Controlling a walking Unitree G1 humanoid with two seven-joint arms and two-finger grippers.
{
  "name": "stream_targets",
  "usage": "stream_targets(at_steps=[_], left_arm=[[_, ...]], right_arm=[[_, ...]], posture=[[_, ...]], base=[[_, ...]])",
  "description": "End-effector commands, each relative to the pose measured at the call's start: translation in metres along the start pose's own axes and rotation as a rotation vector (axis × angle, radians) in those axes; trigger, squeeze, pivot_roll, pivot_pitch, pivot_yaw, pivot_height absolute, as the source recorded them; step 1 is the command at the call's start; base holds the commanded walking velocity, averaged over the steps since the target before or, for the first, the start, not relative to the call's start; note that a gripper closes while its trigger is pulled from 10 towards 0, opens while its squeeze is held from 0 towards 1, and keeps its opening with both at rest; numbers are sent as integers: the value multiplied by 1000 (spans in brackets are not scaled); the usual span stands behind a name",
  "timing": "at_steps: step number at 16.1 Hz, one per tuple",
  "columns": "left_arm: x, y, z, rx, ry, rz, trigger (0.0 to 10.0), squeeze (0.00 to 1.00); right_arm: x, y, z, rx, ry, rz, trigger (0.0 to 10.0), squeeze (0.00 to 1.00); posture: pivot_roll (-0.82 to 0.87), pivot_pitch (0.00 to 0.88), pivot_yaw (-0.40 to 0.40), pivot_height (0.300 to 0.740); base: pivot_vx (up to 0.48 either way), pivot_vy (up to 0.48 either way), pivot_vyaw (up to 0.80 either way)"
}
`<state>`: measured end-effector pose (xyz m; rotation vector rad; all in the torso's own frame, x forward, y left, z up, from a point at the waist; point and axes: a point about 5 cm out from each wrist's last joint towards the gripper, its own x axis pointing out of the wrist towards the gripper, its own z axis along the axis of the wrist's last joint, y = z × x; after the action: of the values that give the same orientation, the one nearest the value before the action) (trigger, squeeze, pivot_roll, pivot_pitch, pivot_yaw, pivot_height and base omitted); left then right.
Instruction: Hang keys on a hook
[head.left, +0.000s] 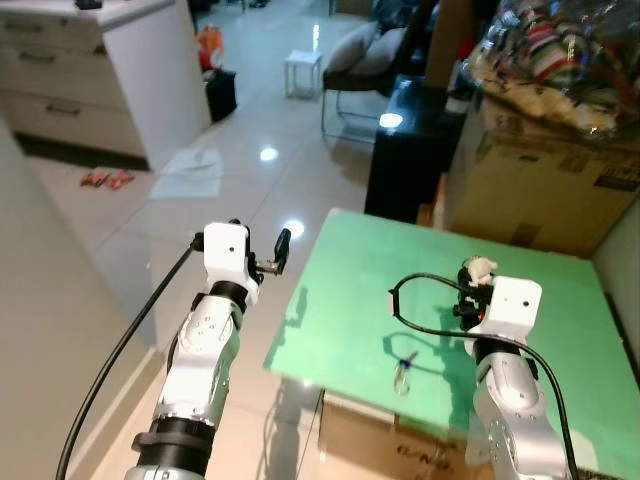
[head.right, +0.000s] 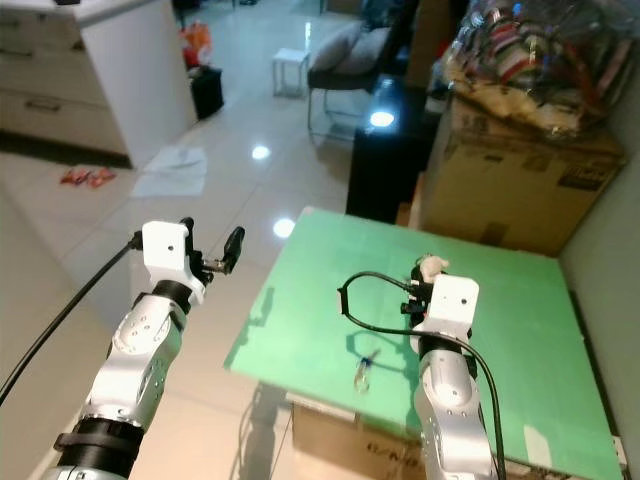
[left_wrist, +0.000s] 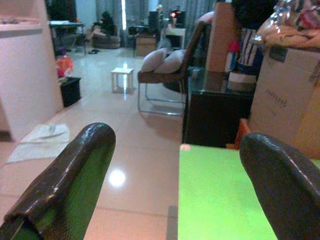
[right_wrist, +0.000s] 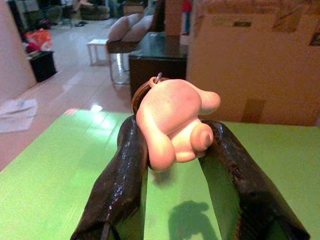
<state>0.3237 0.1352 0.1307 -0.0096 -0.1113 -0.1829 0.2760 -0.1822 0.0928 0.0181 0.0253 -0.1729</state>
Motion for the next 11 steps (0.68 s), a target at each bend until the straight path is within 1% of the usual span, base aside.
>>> stream_targets(at_steps=[1, 4, 8, 9, 11], left_arm=[[-1, 0, -3, 10, 20, -2, 10000, 0], [1, -5, -4, 8, 23, -15, 10000, 0], [2, -6, -4, 9, 25, -23, 10000, 0], [3, -6, -4, 10, 25, -24, 10000, 0], [4, -7, -4, 14, 25, -27, 10000, 0]], right_arm=[[-1, 1, -5, 15, 28, 6, 0, 0], [-2, -2, -9, 10, 41, 6, 0, 0], [-3, -4, -10, 0, 52, 4, 0, 0], [-2, -4, -11, -10, 70, 18, 0, 0], [1, 0, -14, -29, 126, 97, 0, 0]], posture=[[-158, 0, 23, 736], [-167, 0, 28, 736], [-174, 0, 30, 736], [-177, 0, 32, 736], [-177, 0, 33, 736]], base=[[-382, 0, 0], [-391, 0, 0], [-418, 0, 0], [-420, 0, 0], [-418, 0, 0]])
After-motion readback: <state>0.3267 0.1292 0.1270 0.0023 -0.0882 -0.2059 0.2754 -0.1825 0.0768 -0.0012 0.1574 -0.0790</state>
